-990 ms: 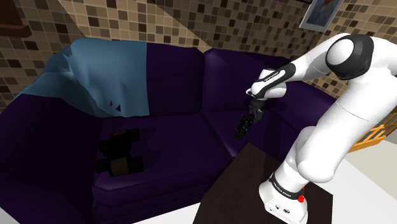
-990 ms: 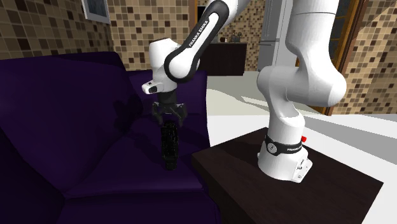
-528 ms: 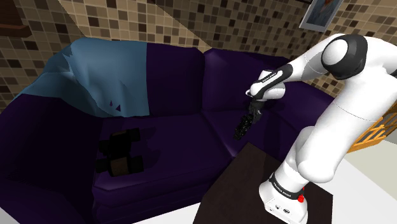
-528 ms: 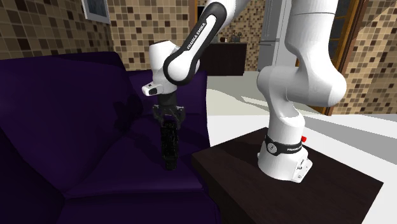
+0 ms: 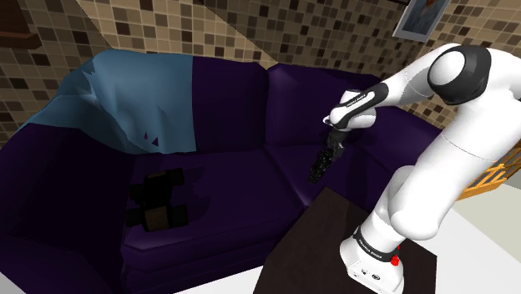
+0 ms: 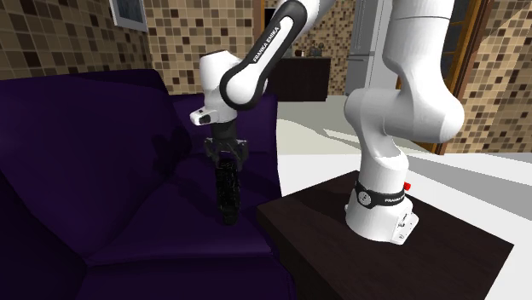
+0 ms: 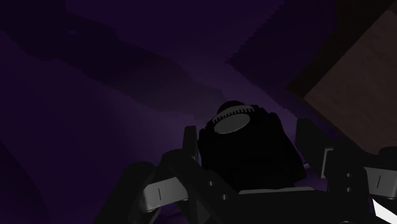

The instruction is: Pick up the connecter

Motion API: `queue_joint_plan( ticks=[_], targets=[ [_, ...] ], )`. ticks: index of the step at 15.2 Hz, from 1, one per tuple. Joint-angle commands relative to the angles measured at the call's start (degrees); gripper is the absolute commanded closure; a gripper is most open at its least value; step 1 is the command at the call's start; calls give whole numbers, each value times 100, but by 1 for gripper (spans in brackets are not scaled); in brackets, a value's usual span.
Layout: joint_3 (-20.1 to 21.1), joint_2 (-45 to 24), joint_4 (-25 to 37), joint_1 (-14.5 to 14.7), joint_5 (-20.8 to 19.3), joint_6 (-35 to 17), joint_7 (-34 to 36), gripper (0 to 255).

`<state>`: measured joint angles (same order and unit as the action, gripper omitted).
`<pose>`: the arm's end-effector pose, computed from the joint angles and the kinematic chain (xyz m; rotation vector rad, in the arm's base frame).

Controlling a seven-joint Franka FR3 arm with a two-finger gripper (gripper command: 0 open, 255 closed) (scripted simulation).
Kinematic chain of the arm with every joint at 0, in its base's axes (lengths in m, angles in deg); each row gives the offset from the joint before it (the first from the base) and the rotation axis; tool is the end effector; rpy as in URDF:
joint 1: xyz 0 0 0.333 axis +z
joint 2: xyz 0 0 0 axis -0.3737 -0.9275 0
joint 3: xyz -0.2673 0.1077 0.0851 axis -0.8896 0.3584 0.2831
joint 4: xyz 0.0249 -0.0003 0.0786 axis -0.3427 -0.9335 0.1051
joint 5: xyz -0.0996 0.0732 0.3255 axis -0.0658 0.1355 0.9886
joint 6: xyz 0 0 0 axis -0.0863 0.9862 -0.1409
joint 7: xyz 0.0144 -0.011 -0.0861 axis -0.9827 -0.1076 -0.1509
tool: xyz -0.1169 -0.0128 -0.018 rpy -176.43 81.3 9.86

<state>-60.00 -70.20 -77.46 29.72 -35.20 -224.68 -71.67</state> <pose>0.2967 -0.3054 0.2946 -2.9212 -1.1368 0.1147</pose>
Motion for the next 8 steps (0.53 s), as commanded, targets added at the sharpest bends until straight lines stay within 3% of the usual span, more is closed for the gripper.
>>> queue_joint_plan(
  ticks=[1,8],
  targets=[
    [37,250,34,-43,-265,214,187,255],
    [277,888,230,-222,-755,915,542,255]
  ],
)
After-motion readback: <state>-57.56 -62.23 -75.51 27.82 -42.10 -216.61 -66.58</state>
